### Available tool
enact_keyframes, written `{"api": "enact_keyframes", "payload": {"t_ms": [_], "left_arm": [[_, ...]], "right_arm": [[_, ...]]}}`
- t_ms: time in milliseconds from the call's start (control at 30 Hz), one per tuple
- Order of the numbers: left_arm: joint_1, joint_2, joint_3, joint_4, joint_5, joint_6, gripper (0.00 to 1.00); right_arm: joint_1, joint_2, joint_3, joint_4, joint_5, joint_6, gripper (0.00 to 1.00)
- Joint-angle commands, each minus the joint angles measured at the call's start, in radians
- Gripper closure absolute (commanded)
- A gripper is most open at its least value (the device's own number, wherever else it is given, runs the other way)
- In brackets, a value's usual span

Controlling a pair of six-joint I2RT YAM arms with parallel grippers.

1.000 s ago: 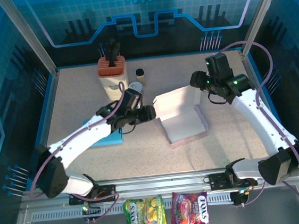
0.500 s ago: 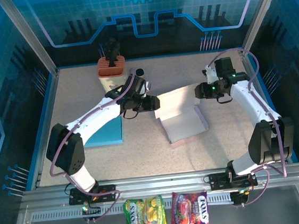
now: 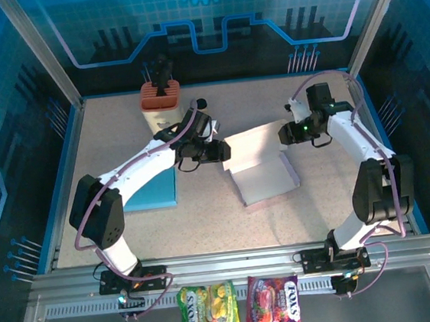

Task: Fold the paper box

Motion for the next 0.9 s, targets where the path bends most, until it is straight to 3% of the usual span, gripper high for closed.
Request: {"api": "enact_keyframes", "payload": {"t_ms": [0, 367, 467, 567, 867], "left_arm": [[0.006, 0.01, 0.01, -0.016, 0.018, 0.008, 0.55], [-0.002, 0.016, 0.011, -0.024, 0.015, 0.002, 0.58], [-0.002, 0.02, 0.017, -0.029, 0.014, 0.002, 0.59], [-0.004, 0.022, 0.02, -0.032, 0.012, 0.002, 0.61], [-0.004, 0.041, 0.035, -0.032, 0.003, 0.005, 0.62]], "right_arm": [[-0.006, 0.028, 0.046, 0.016, 0.025, -0.049, 0.53], [-0.008, 0.068, 0.071, 0.057, -0.008, -0.092, 0.53], [-0.01, 0.085, 0.087, 0.051, -0.008, -0.095, 0.58], [-0.009, 0.093, 0.09, 0.056, -0.021, -0.092, 0.71], [-0.004, 0.062, 0.051, 0.073, -0.001, -0.08, 0.93]]}}
